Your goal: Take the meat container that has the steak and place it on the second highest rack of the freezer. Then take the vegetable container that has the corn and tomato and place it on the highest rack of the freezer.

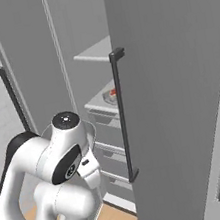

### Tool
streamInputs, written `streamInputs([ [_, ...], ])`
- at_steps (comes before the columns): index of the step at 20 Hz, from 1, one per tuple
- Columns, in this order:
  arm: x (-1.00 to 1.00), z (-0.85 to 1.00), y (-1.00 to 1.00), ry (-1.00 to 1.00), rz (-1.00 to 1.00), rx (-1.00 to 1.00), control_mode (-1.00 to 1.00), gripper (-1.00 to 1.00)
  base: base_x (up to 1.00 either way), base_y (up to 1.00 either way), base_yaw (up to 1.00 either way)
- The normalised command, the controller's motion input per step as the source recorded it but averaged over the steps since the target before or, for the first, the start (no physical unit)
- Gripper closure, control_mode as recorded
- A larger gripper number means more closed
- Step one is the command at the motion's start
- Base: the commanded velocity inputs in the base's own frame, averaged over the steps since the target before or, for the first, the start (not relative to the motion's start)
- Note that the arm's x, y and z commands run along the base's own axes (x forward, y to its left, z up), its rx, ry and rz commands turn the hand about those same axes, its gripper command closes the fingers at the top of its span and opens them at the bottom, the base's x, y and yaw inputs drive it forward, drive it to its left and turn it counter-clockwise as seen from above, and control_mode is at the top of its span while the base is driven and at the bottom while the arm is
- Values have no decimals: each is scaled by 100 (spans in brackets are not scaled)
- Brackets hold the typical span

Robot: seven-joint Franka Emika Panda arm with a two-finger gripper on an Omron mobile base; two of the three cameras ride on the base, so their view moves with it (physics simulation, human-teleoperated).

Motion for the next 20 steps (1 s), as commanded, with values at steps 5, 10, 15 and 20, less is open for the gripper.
streamInputs([
  [5,0,0,0,0,0,0,100,100,58,-15,-2],
  [10,0,0,0,0,0,0,100,100,53,-9,0],
  [15,0,0,0,0,0,0,100,100,39,12,-3],
  [20,0,0,0,0,0,0,100,100,7,31,-15],
])
